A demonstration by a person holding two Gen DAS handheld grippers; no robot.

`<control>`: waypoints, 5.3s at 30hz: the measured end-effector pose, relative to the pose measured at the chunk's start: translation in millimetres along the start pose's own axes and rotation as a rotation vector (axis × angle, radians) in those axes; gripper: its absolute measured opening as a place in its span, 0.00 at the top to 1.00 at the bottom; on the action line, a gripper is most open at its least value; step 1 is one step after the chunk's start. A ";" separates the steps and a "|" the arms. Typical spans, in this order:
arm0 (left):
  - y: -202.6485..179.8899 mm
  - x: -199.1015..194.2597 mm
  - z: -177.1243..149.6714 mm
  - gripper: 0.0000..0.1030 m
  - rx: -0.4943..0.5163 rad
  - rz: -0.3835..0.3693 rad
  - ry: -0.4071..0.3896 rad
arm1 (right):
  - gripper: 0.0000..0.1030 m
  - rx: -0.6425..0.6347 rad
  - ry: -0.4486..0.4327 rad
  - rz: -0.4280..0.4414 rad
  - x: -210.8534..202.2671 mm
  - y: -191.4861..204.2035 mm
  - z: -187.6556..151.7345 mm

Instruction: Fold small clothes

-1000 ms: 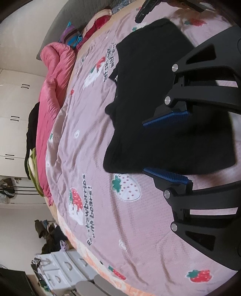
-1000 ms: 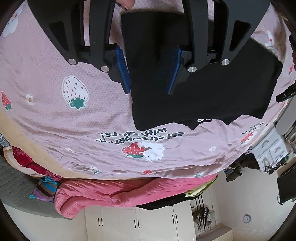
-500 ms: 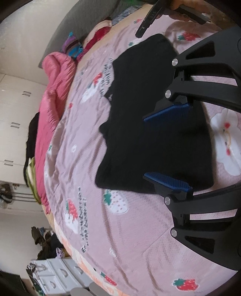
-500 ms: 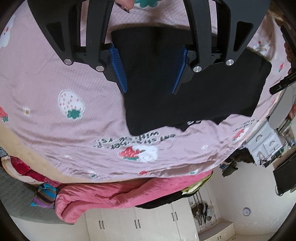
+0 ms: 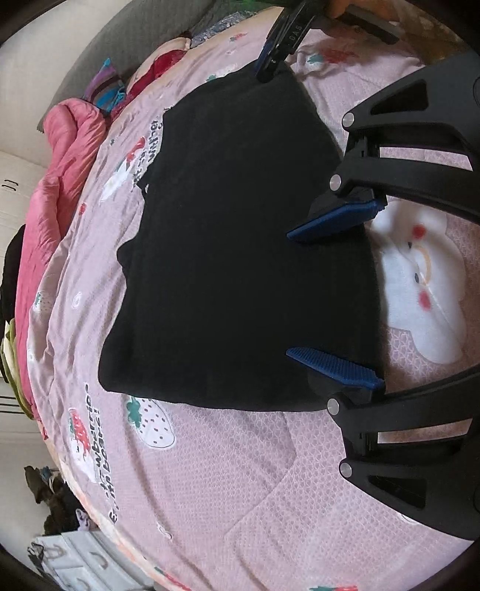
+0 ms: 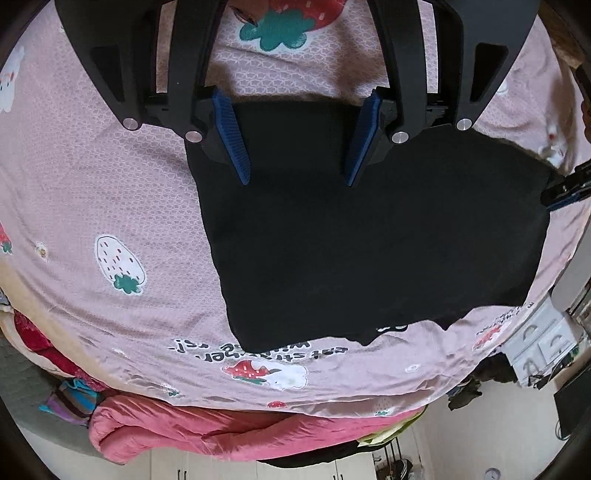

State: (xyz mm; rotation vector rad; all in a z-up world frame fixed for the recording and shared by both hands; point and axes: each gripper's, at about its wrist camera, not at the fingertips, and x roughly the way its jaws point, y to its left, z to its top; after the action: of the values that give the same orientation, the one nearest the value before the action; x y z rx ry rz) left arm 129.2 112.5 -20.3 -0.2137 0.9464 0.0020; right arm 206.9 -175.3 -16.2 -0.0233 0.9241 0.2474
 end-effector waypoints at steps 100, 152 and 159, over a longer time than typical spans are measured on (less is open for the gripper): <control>-88.6 3.8 106.9 0.85 -0.147 -0.245 -0.156 | 0.92 -0.307 -0.498 -0.014 -60.4 113.2 -20.8; -190.5 83.5 108.3 0.68 0.027 -0.333 0.002 | 0.90 0.156 -0.295 0.096 -31.4 6.6 -30.1; -187.5 85.4 108.1 0.39 -0.035 -0.439 0.013 | 0.86 0.247 -0.231 0.170 -16.5 -12.6 -30.0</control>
State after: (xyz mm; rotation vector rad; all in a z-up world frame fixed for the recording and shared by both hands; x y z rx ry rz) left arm 284.1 -59.2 5.9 -0.4505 0.8975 -0.3868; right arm 176.6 -194.6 -22.3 0.3069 0.7214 0.2858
